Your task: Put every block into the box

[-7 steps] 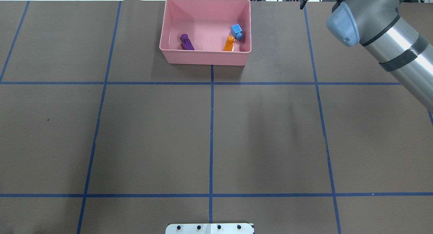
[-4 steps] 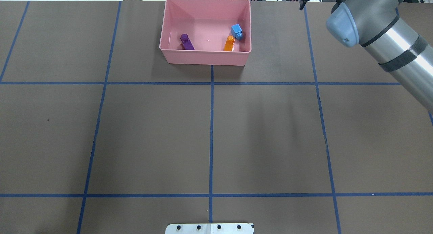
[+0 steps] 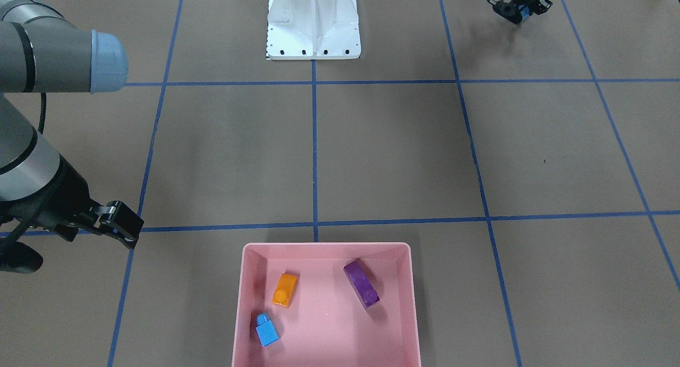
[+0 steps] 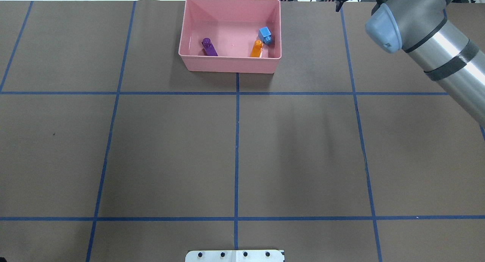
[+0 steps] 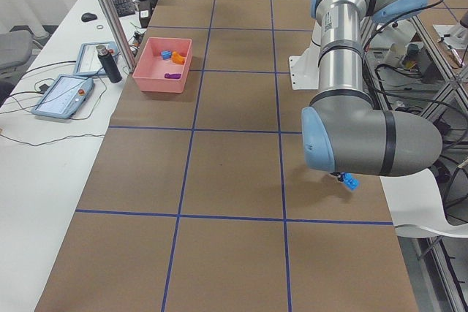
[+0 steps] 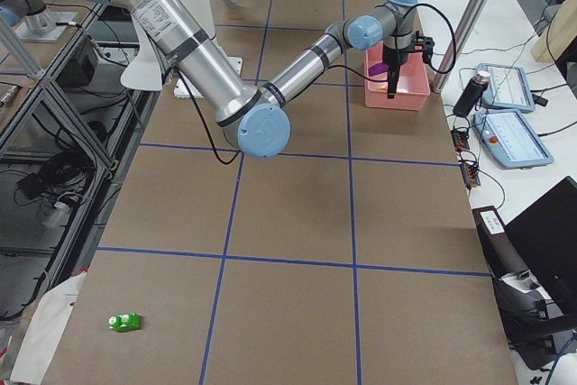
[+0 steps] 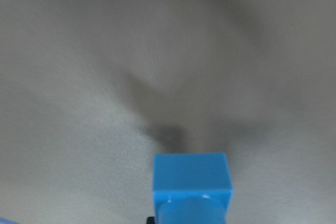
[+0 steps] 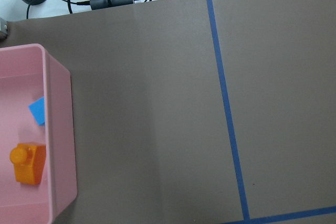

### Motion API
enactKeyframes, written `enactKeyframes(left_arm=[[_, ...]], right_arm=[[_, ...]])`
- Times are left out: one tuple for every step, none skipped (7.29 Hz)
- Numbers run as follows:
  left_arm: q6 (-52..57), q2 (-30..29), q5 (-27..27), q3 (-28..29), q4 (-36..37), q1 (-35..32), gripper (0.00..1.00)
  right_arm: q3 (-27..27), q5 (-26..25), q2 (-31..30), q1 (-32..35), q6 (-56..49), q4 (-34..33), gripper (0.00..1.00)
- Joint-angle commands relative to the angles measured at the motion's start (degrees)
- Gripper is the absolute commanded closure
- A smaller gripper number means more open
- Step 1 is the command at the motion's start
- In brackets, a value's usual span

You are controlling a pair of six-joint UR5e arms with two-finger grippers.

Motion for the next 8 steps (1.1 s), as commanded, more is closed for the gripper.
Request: enactKeyframes(left_arm=[[-0.1, -4.4, -0.4, -6.5, 0.0, -15.2, 1.0], [-1.3, -9.5, -3.4, -6.4, 0.1, -22.0, 1.0], [-8.0, -15.4, -5.0, -6.2, 0.2, -26.0, 1.0], [-12.9, -21.3, -5.0, -5.7, 0.7, -29.2, 1.0], [-13.4, -26.7, -5.2, -5.6, 0.8, -33.0, 1.0], [-15.3, -32.3, -5.1, -5.6, 4.1, -35.7, 1.0], [-15.8, -40.8, -5.0, -3.9, 11.2, -39.1, 1.0], [-15.8, -51.8, -5.0, 0.1, 19.3, -42.1, 1.0]], right_arm=[[-0.1, 0.1, -0.4, 0.3, -0.7, 0.2, 0.0], [-0.1, 0.0, -0.9, 0.4, -0.7, 0.2, 0.0], [0.1, 0.0, -2.1, 0.5, -2.1, 0.3, 0.0], [0.3, 0.4, -3.3, 1.2, -4.8, 0.4, 0.0], [1.4, 0.8, -5.3, 1.9, -7.9, 0.4, 0.0], [4.9, 0.9, -10.2, 2.7, -12.5, 0.4, 0.0], [8.4, 0.9, -14.9, 3.5, -16.8, 0.4, 0.0], [12.5, 1.0, -20.1, 4.3, -20.6, 0.4, 0.0]])
